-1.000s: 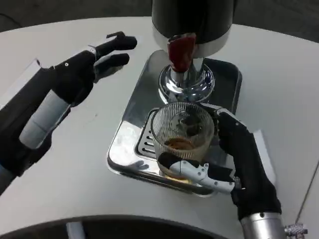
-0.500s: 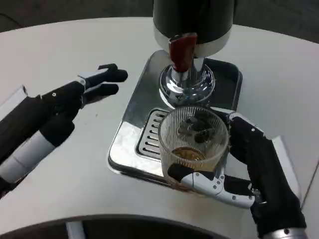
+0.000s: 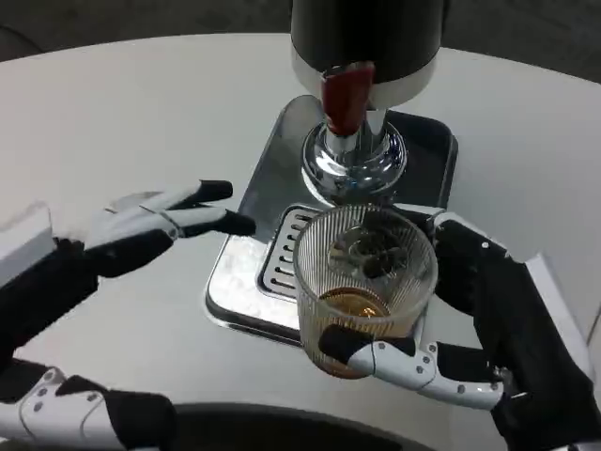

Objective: Grasp the cup under the faucet to collect the drink, then remove the cup.

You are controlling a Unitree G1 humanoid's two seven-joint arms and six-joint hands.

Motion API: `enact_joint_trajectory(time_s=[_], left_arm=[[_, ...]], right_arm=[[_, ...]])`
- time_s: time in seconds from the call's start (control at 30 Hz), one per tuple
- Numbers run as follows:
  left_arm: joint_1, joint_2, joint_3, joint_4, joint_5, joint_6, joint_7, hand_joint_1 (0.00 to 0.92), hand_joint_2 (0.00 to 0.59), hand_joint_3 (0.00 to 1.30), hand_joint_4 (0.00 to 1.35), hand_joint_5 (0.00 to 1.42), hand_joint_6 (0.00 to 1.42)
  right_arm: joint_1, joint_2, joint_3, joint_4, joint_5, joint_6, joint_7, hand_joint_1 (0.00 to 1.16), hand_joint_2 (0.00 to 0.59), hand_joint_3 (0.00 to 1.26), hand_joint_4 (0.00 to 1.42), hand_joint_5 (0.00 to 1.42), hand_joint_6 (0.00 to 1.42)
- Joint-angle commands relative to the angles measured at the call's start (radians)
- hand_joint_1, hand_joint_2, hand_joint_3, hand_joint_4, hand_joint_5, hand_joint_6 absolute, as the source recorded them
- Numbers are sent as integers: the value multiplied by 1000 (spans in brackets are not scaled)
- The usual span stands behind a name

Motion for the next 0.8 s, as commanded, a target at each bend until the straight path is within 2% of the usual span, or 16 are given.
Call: enact_joint_trajectory(time_s=[0.03, 0.27, 0.5, 0.6, 0.8], left_arm=[[40, 27, 28, -5, 36, -101, -19, 0, 44, 200, 34, 112, 43], [90, 65, 65, -8, 11, -202, -45, 0, 44, 193, 33, 102, 32], [146, 91, 109, -8, -26, -294, -71, 0, 43, 164, 3, 75, 0], [159, 103, 124, -10, -40, -314, -77, 0, 43, 81, 0, 41, 0], [186, 130, 157, -17, -86, -343, -98, 0, 47, 7, 0, 16, 0]], right_arm=[[33, -18, 17, -66, 42, 26, 36, 944, 154, 554, 669, 737, 650], [80, -41, 29, -142, 69, 77, 68, 944, 155, 554, 669, 737, 651], [88, -58, 31, -198, 93, 130, 91, 945, 155, 554, 669, 738, 651], [86, -68, 32, -218, 103, 150, 97, 945, 155, 554, 669, 738, 651], [81, -86, 20, -265, 124, 192, 113, 946, 156, 559, 669, 738, 651]])
